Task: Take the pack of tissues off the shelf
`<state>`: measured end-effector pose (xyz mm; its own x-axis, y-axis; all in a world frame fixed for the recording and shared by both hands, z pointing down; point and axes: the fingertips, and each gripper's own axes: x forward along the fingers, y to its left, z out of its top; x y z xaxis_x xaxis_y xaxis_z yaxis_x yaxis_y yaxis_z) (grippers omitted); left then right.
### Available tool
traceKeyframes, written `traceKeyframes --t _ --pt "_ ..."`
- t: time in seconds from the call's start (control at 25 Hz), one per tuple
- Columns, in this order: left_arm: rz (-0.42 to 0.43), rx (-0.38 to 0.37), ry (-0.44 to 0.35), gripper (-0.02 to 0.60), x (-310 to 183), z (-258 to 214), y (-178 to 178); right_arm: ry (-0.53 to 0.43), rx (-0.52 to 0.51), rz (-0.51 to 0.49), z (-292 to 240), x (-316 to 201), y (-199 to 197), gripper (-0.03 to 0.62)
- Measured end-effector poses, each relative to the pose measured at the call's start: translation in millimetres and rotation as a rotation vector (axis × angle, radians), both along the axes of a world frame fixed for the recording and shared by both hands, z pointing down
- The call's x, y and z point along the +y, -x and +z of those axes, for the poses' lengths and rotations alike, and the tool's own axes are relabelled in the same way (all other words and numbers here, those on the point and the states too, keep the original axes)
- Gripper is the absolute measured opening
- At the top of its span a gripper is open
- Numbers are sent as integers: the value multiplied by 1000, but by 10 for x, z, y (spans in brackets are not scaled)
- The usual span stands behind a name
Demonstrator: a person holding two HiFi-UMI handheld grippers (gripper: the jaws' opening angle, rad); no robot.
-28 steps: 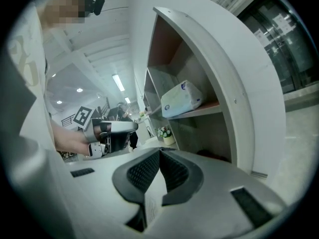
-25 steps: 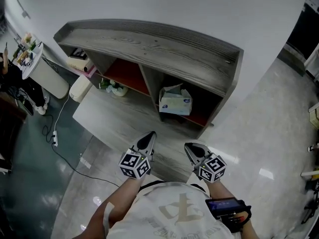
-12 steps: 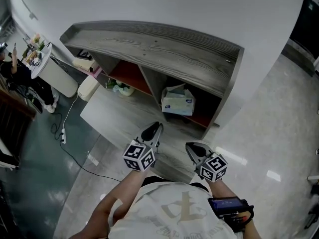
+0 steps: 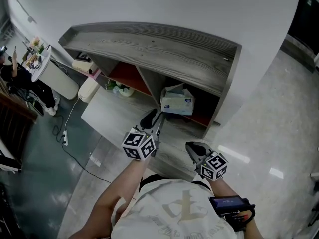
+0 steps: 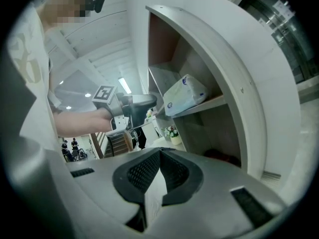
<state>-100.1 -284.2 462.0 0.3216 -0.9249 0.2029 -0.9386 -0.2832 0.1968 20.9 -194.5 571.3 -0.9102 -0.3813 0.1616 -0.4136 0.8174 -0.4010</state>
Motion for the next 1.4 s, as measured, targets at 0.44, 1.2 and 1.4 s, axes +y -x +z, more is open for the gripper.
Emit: traceKeyframes --t 0.44,1.2,1.4 --pt "-8 -54 54 187 -316 68 7 -3 -2 -9 -5 -14 13 5" --pt "-46 -165 60 38 -477 218 15 6 -8 44 81 -135 -168 5" --pt "-46 -169 31 34 -454 182 6 6 -9 49 91 -141 -180 5"
